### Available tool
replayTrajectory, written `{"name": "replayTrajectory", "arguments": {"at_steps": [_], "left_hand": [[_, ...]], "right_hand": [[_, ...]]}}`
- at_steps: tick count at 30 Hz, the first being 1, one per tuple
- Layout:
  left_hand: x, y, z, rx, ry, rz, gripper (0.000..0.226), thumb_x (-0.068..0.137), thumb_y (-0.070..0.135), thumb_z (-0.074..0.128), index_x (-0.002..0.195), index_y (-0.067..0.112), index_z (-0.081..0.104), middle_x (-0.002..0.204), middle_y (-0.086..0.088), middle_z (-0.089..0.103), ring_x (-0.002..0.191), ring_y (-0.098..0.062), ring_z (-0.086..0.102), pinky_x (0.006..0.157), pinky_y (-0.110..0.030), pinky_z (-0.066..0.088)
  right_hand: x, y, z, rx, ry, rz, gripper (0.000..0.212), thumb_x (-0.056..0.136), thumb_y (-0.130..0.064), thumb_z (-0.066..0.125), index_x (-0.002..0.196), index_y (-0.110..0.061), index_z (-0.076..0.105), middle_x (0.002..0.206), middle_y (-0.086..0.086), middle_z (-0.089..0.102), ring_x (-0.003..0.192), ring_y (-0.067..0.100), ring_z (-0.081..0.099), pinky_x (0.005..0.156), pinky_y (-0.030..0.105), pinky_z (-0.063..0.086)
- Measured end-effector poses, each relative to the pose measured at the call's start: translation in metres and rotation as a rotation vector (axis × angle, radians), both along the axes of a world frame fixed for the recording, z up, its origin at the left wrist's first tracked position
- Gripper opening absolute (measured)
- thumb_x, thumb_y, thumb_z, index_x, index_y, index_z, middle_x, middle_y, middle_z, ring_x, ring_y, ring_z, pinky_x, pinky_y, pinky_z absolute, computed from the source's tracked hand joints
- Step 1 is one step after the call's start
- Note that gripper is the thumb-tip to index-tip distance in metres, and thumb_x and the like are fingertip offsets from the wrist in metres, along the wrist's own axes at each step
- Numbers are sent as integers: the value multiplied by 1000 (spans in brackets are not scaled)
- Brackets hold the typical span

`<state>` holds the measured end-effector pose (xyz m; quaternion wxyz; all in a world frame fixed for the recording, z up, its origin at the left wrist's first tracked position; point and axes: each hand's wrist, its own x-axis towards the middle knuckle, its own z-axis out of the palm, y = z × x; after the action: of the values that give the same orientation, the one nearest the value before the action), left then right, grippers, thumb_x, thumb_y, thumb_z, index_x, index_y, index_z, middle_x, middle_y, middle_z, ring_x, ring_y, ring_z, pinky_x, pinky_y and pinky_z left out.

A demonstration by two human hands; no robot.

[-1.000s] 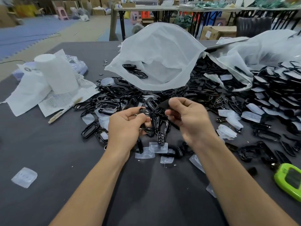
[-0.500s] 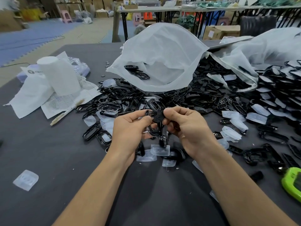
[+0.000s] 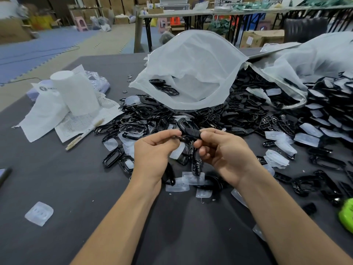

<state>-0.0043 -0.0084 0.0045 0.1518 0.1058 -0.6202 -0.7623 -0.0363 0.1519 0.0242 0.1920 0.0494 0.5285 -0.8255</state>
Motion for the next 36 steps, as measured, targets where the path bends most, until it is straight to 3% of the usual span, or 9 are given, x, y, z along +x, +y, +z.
{"name": "replayTrajectory", "arguments": {"at_steps": [5, 15, 18, 21, 24, 31, 36], "left_hand": [[-1, -3, 0, -5, 30, -40, 50, 81, -25, 65, 66, 19, 82, 112, 16, 77, 112, -4, 71, 89, -22, 59], [0, 0, 0, -22, 91, -17, 45, 78, -23, 72, 66, 20, 82, 108, 3, 80, 109, -14, 74, 94, -27, 59], [0, 0, 1, 48, 69, 18, 40, 82, -18, 72, 71, 19, 83, 101, -1, 81, 101, -13, 76, 83, -22, 61], [1, 0, 2, 134, 36, 48, 29, 87, -12, 71, 81, 14, 81, 89, -5, 81, 86, -12, 77, 72, -19, 59], [0, -1, 2, 208, 13, 51, 39, 90, -12, 67, 72, 19, 83, 85, -5, 80, 82, -13, 77, 69, -20, 60], [-1, -1, 7, 401, 67, 23, 45, 92, -15, 60, 67, 17, 79, 99, -10, 80, 90, -18, 78, 69, -21, 61], [1, 7, 8, 326, 101, -110, 31, 82, -3, 67, 71, 22, 81, 105, -7, 80, 97, -18, 78, 78, -24, 62]], "right_hand": [[-1, 1, -1, 4, 85, 9, 28, 88, 7, 67, 75, -12, 81, 69, 8, 70, 61, 14, 59, 57, 21, 49], [-2, 4, 0, 26, 120, 52, 30, 93, 6, 63, 80, -16, 81, 81, 9, 76, 67, 15, 70, 58, 21, 53], [-1, 3, 0, 55, 99, 39, 26, 96, 4, 62, 84, -14, 76, 83, 10, 78, 69, 17, 75, 55, 20, 54], [-1, 3, 0, 70, 66, 16, 30, 97, 1, 62, 76, -14, 78, 82, 14, 78, 65, 19, 75, 50, 19, 52], [-1, 3, 0, 68, 43, -3, 19, 97, 0, 63, 86, -8, 75, 77, 14, 77, 57, 17, 72, 48, 19, 51], [-2, 3, -1, 100, 76, 17, 13, 96, 0, 65, 90, -6, 74, 75, 13, 77, 56, 14, 71, 49, 17, 51], [-1, 1, -2, 108, 105, 41, 11, 95, -2, 67, 88, -6, 74, 76, 13, 76, 59, 13, 71, 53, 18, 54]]}}
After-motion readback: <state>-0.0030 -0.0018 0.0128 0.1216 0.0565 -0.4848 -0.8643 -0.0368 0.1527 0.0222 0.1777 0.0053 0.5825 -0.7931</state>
